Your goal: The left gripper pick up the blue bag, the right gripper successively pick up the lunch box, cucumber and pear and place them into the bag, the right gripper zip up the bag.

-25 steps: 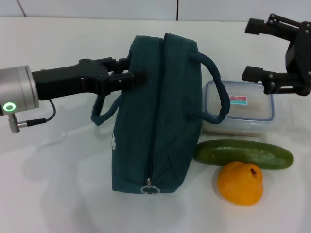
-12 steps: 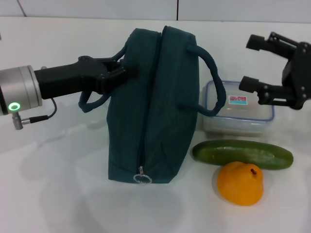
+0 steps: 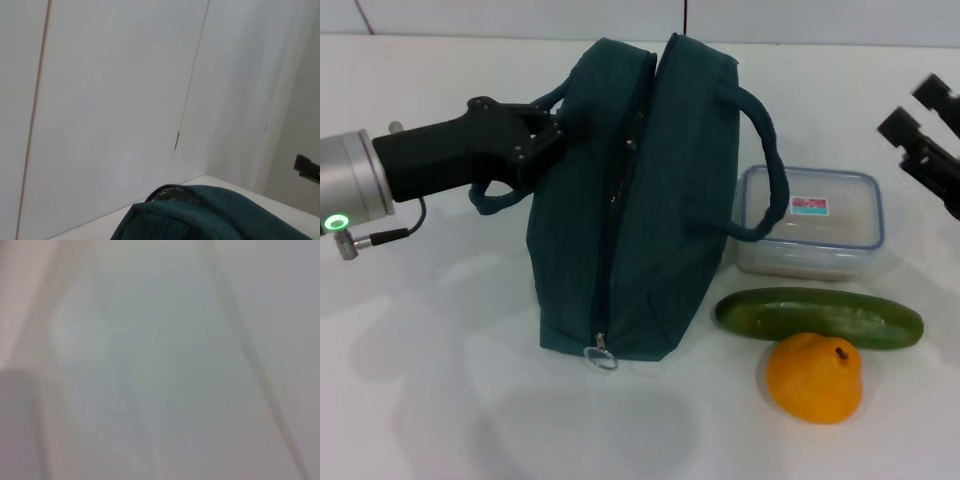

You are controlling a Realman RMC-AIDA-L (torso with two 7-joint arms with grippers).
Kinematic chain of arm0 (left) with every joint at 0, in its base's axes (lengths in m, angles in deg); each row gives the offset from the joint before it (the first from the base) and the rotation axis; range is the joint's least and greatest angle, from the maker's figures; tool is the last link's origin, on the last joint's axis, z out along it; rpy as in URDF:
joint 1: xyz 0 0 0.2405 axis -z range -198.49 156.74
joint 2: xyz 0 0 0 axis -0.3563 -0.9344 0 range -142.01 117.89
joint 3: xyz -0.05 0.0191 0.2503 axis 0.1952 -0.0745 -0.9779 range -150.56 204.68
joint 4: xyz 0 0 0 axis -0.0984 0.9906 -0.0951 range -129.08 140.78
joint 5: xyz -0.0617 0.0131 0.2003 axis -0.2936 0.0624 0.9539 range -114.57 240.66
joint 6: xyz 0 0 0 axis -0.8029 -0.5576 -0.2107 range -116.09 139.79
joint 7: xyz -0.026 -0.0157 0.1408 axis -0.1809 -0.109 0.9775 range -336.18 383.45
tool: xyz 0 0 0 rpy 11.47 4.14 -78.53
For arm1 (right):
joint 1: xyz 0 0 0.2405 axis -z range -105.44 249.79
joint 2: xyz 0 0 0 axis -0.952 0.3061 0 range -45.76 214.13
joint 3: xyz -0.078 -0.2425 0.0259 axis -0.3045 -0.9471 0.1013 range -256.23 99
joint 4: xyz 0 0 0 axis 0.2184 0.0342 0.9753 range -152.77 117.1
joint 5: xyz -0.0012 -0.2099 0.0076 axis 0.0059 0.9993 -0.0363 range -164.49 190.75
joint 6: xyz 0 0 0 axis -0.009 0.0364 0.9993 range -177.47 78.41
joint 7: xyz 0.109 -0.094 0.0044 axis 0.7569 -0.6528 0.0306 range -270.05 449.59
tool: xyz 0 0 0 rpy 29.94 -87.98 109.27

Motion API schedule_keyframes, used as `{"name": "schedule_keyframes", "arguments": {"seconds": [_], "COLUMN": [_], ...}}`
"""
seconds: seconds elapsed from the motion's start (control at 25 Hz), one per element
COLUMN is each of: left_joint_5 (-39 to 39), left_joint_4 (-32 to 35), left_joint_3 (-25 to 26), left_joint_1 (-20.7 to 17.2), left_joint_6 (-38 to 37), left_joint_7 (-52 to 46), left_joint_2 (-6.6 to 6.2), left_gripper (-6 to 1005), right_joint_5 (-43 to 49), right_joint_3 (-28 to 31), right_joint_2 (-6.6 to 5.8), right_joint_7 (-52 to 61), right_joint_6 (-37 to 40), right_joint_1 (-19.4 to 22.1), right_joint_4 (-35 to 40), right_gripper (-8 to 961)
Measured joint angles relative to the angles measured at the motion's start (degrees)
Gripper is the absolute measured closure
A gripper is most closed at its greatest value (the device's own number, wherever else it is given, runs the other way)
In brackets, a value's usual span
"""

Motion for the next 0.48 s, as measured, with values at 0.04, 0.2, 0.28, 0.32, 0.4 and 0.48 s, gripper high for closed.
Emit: {"name": "schedule_keyframes", "arguments": {"seconds": [0.04,0.2,0.28,0.32,0.4,0.48], "left_joint_5": [-0.01,0.56,1.00,1.20,1.71,2.15], "left_joint_4": [-0.22,-1.81,-2.39,-2.54,-2.54,-2.59], "left_joint_3": [0.00,-0.20,-0.40,-0.50,-0.55,-0.59], "left_joint_1": [0.07,1.02,1.34,1.43,1.45,1.45], "left_joint_6": [-0.01,-0.04,-0.18,-0.36,-0.76,-1.04], "left_joint_7": [0.66,2.31,3.43,3.91,4.35,4.64], "left_joint_2": [-0.05,-0.21,-0.23,-0.23,-0.22,-0.21], "left_gripper": [958,958,958,958,958,958], "right_joint_5": [-1.29,-3.08,-3.18,-3.27,-3.69,-4.85], "right_joint_3": [0.13,1.79,2.74,3.13,3.54,3.71], "right_joint_2": [0.04,0.19,0.21,0.20,0.21,0.21], "right_joint_7": [-0.82,-1.32,-0.06,1.56,6.00,11.02], "right_joint_6": [-0.56,-5.07,-7.97,-8.93,-9.76,-10.81], "right_joint_1": [1.46,6.01,7.54,8.18,9.19,10.40], "right_joint_4": [2.29,10.01,12.71,13.29,13.24,12.64], "right_gripper": [83,83,83,83,83,83]}}
